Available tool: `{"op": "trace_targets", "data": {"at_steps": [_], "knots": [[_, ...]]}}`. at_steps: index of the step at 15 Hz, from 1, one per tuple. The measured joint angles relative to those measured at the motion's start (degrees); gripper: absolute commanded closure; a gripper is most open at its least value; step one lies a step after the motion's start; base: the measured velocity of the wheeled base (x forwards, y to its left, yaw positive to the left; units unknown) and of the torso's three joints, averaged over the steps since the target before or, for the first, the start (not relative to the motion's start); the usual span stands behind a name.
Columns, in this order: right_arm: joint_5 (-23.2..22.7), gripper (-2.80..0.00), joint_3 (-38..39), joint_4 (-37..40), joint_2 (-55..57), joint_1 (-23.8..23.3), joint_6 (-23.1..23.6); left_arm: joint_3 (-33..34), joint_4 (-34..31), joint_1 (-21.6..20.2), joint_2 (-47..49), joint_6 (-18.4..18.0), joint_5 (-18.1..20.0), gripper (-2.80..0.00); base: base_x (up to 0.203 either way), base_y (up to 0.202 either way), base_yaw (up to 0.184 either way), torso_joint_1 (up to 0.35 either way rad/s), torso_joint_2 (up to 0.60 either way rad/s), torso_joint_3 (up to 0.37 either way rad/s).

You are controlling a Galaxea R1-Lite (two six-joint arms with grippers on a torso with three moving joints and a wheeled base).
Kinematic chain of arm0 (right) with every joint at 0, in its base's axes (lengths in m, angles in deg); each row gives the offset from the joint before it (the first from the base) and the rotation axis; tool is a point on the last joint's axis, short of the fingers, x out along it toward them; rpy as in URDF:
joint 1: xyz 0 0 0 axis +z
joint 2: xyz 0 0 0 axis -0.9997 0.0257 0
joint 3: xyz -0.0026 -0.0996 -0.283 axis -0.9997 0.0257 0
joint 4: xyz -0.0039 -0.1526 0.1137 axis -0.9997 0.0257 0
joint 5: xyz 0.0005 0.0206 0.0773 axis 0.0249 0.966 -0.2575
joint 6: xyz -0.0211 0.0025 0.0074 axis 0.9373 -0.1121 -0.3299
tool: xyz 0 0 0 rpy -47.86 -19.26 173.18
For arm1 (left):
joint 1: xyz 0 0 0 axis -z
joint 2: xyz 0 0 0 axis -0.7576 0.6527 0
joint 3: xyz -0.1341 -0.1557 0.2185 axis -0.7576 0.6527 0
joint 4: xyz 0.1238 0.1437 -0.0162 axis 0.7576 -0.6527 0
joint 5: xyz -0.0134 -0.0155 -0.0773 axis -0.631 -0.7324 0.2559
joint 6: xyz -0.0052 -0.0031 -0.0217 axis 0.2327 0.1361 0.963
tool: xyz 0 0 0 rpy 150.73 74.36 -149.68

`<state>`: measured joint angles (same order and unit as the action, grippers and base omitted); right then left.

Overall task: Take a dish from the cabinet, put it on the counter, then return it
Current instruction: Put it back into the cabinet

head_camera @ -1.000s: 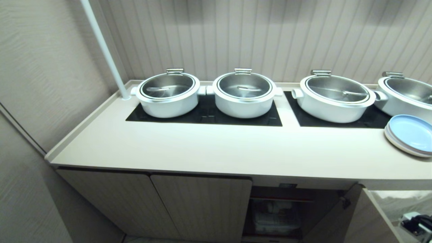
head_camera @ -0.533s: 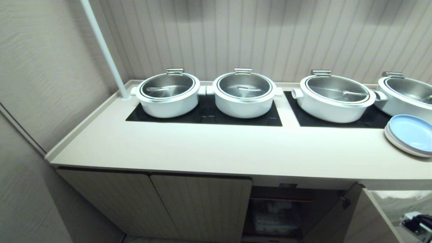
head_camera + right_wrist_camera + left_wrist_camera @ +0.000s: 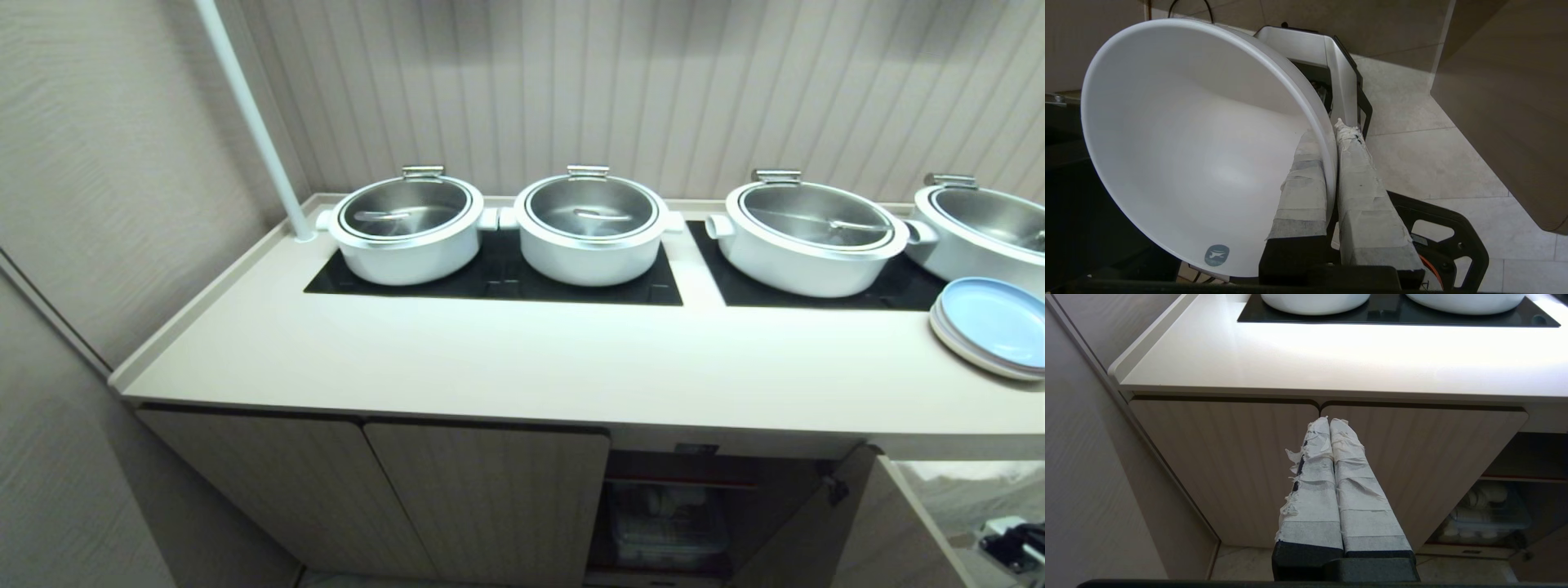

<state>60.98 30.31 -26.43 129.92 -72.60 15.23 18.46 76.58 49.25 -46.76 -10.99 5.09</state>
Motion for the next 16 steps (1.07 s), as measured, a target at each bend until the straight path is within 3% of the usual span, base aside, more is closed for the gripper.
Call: {"op": "trace_targets", "data": {"at_steps": [16], "knots": [[0.0, 0.0, 0.05, -0.35, -0.16, -0.71, 0.23, 0.05, 0.0, 0.0, 0.0, 0.0, -0.02, 0.0, 0.0, 0.0, 0.0, 0.0, 0.0, 0.0]]}}
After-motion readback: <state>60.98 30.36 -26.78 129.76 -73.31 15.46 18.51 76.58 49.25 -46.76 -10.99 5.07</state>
